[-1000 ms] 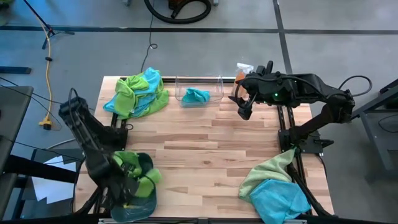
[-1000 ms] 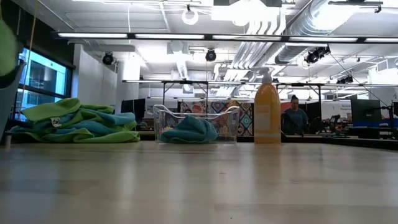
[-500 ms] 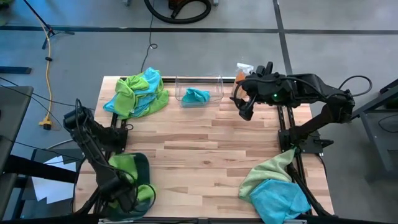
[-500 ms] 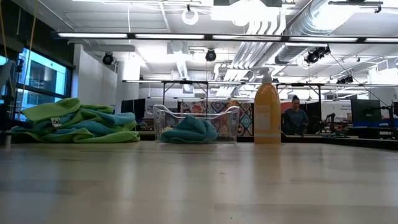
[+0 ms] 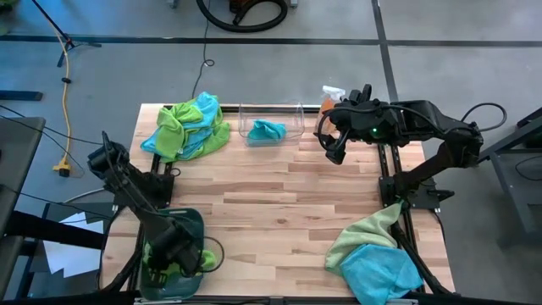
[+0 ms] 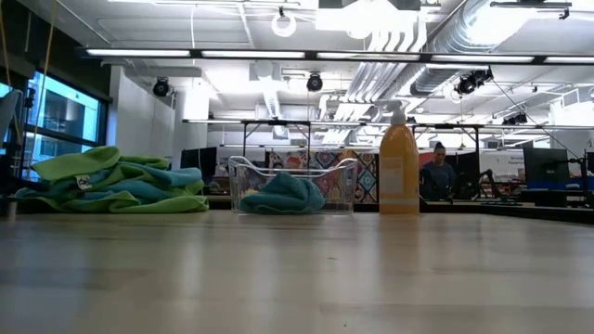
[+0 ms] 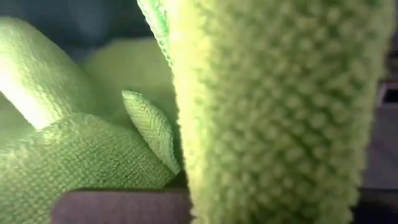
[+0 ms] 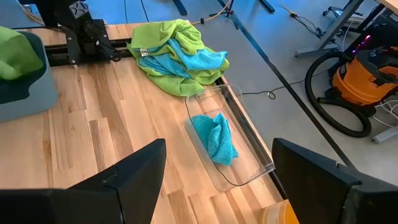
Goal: Sort microfiber towel by color & place in baskets
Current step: Put the green microfiber towel into the blue bin
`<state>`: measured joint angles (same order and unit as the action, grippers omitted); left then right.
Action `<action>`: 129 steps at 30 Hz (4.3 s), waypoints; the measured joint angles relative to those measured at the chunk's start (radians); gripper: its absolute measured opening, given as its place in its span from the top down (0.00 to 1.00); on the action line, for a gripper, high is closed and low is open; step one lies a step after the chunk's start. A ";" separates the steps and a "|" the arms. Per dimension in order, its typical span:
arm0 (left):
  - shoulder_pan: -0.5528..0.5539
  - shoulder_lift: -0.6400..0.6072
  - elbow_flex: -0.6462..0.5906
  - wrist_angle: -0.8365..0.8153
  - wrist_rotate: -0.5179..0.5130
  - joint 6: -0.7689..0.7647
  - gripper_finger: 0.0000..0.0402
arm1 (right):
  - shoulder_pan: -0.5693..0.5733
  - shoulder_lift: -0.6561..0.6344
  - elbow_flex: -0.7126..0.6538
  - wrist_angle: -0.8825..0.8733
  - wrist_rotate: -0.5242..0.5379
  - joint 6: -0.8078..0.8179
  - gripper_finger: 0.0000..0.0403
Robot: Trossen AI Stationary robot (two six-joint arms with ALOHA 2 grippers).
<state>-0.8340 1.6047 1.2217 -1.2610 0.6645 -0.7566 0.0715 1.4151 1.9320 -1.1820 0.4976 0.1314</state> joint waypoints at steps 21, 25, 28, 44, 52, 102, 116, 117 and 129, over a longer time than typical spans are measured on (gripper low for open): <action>0.037 -0.199 -0.001 -0.202 -0.008 0.061 1.00 | 0.000 0.000 0.000 -0.005 0.001 0.002 0.28; 0.042 -0.218 -0.001 -0.201 0.167 0.021 1.00 | 0.000 0.000 0.000 -0.005 0.001 0.011 0.28; 0.042 -0.214 -0.001 -0.200 0.201 0.024 1.00 | 0.000 0.000 0.000 -0.005 0.002 0.023 0.28; 0.053 -0.057 -0.106 0.082 -0.006 0.059 1.00 | 0.000 0.000 0.000 -0.004 0.001 0.026 0.28; 0.005 -0.051 -0.147 0.210 -0.253 -0.012 1.00 | 0.000 0.000 0.000 -0.004 0.001 0.034 0.28; -0.188 -0.159 -0.074 0.097 -0.674 -0.414 0.43 | 0.000 0.000 0.000 -0.003 0.008 0.051 0.28; -0.192 -0.119 0.006 -0.114 -0.924 -0.174 0.44 | -0.006 0.000 0.000 -0.003 0.008 0.056 0.28; -0.192 -0.119 0.017 -0.138 -0.944 -0.174 0.44 | -0.007 0.000 0.001 -0.002 0.008 0.064 0.28; -0.157 -0.119 0.209 -0.262 -1.062 -0.208 0.44 | -0.015 0.000 0.001 0.021 0.008 0.070 0.28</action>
<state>-0.9909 1.4857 1.4304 -1.5229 -0.3978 -0.9642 0.0566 1.4147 1.9327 -1.1614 0.5056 0.2012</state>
